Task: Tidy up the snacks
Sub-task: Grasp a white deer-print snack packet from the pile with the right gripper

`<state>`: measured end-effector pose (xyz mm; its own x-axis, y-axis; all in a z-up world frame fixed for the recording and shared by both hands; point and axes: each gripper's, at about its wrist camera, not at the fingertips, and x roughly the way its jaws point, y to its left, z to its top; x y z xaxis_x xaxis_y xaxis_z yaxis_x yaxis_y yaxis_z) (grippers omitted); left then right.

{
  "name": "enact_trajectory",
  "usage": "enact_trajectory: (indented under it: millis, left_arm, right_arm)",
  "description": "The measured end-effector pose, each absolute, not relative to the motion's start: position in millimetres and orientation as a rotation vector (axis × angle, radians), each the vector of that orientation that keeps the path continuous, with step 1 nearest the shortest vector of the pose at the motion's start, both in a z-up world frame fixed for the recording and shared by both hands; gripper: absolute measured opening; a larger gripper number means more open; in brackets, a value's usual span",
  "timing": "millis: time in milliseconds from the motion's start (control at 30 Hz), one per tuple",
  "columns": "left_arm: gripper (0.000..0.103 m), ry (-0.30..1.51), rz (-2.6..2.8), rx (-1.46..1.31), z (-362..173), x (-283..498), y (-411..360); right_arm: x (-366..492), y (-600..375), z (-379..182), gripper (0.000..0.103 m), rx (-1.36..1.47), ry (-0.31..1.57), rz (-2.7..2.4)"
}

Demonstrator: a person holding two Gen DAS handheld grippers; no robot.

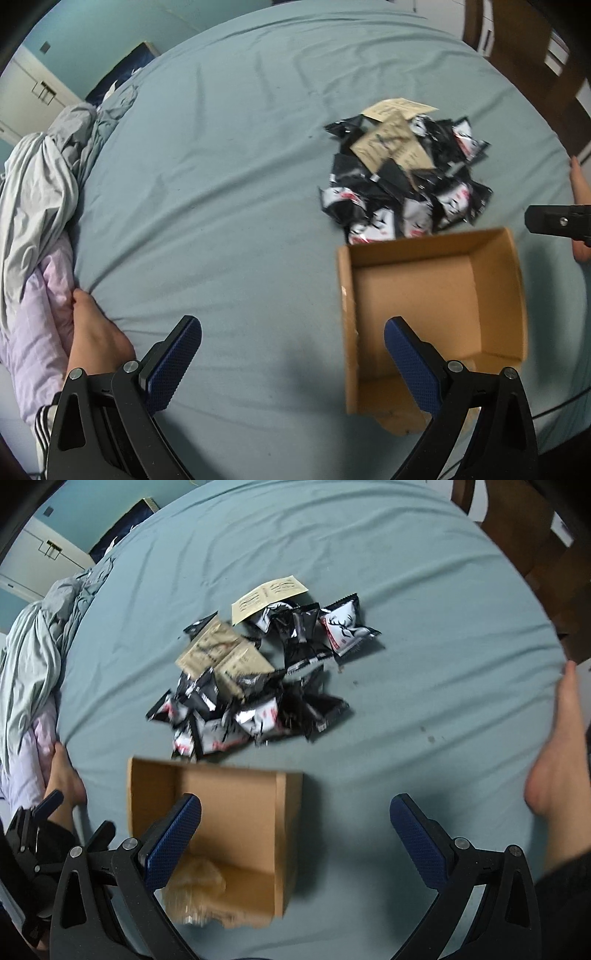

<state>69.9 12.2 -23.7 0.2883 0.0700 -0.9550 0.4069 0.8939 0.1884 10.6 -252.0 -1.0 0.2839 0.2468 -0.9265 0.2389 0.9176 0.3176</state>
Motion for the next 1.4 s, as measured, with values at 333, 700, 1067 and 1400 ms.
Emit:
enact_trajectory:
  millis: [333, 700, 1067, 1400]
  left_arm:
    - [0.102, 1.359, -0.241, 0.378, -49.3, 105.1, 12.7]
    - [0.101, 1.460, -0.306, 0.238, -72.1, 141.0, 14.3]
    - [0.099, 1.404, -0.323, 0.216, -87.6, 189.5, -10.6]
    - [0.087, 1.550, -0.417, 0.234, -131.3, 209.7, -53.6]
  right_arm:
    - [68.2, -215.7, -46.7, 0.078, 0.224, 1.311, 0.147]
    - [102.0, -187.6, -89.2, 0.029, 0.095, 1.385, 0.207]
    - [66.3, -221.9, -46.4, 0.028, 0.228, 1.226, 0.251]
    - [37.1, -245.1, -16.9, 0.028, 0.272, 1.204, 0.274]
